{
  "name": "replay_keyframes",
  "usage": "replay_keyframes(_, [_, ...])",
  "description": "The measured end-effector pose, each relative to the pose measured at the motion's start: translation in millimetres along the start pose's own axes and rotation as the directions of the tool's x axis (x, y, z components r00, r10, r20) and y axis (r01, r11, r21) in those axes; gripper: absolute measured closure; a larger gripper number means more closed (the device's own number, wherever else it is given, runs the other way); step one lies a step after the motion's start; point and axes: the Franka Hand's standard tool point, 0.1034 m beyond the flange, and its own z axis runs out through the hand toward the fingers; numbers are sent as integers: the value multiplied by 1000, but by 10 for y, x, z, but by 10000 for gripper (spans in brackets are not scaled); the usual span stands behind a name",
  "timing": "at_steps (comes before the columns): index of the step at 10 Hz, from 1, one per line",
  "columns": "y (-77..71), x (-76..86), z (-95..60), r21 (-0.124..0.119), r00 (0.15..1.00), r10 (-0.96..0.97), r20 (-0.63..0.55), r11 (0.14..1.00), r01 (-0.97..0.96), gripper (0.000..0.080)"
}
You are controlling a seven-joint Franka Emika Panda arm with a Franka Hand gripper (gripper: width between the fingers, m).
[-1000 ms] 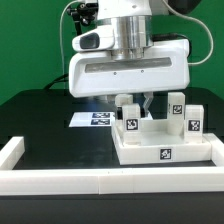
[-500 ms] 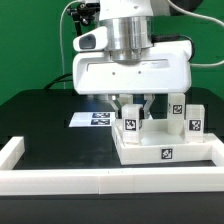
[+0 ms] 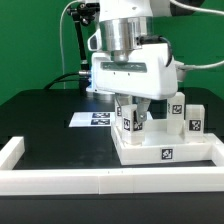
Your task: Assemble square table
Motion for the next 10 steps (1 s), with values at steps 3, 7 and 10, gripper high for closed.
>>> replay_keyframes(3, [-6, 10, 1, 9, 987, 160, 14, 987, -160, 509])
replay_keyframes(7, [-3, 27, -2, 13, 1000, 16, 14, 1000, -17, 218])
replay_keyframes(10, [-16, -2, 6, 14, 948, -317, 9, 948, 317, 152])
